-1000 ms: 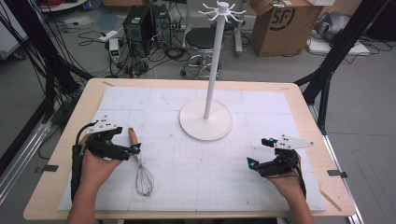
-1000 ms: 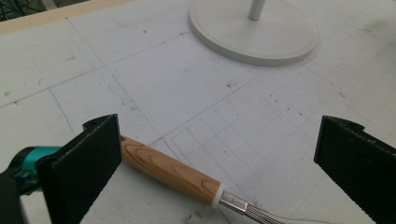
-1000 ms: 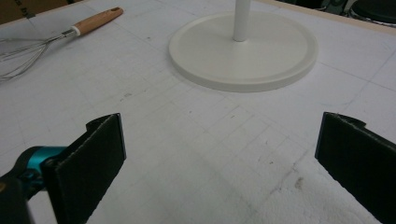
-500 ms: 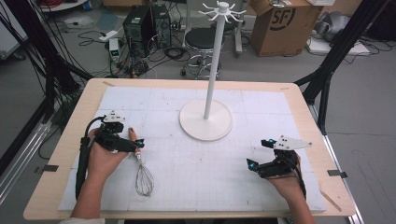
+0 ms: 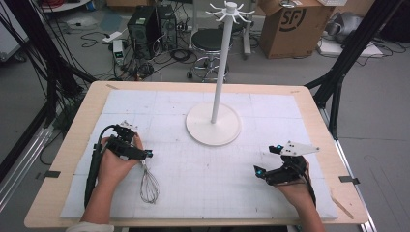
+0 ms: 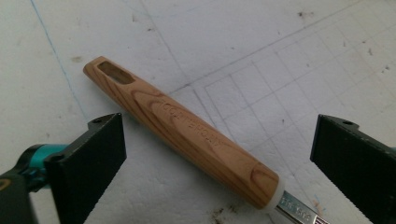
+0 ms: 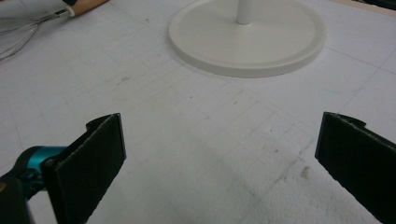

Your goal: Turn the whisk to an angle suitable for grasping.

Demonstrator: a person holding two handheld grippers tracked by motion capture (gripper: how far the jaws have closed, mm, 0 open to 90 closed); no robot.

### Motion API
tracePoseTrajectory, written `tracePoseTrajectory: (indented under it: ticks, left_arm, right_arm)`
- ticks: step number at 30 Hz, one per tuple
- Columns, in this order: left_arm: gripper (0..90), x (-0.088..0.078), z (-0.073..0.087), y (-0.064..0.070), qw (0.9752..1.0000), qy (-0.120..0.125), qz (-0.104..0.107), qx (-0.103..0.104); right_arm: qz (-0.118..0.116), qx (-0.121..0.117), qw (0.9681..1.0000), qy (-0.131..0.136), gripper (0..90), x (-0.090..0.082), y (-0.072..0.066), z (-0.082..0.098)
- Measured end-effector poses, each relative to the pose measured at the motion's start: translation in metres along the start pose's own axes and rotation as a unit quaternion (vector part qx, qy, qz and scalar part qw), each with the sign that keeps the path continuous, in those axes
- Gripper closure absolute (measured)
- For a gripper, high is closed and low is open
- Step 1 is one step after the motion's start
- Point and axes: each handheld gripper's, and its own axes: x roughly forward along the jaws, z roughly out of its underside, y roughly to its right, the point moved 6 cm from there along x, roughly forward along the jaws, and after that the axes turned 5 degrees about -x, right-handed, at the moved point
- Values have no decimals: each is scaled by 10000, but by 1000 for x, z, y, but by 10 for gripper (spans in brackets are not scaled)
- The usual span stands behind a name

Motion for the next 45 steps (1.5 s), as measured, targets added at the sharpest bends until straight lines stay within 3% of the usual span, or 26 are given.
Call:
tracePoseTrajectory:
  ticks: [8, 10, 15, 17, 20, 29, 33, 34, 39, 45]
  left_arm:
    - [172, 4, 3, -2, 9997, -237, -37, -79]
    - [225, 7, 5, -2, 9992, -378, -133, -23]
    - [274, 6, 5, -1, 9989, -411, -215, 7]
    - [340, 4, 4, 0, 9983, -520, -267, 60]
    - [434, 3, 4, 2, 9975, -645, -220, 161]
    - [526, 1, 5, 3, 9974, -705, -74, 132]
    - [589, -1, 5, 7, 9954, -911, 19, 293]
    - [597, -1, 5, 11, 9933, -1058, 95, 466]
    - [622, 2, 4, 19, 9907, -1185, 164, 649]
    - [611, 2, 4, 21, 9907, -1136, 172, 729]
  right_arm:
    - [25, -48, 10000, -48, 7, 2, 0, 1]
    - [12, -34, 10000, -71, 7, 2, 0, 1]
    - [29, -87, 9999, -98, 7, 3, -1, 1]
    - [23, -90, 9999, -120, 7, 4, -1, 1]
    - [29, -113, 9998, -132, 7, 4, -1, 2]
    - [12, -127, 9998, -135, 7, 5, -2, 2]
    - [18, -133, 9998, -127, 7, 4, -2, 1]
    - [24, -145, 9998, -121, 7, 4, -1, 1]
    - [19, -145, 9998, -116, 7, 4, -2, 1]
    - [14, -142, 9999, -92, 7, 2, -2, 1]
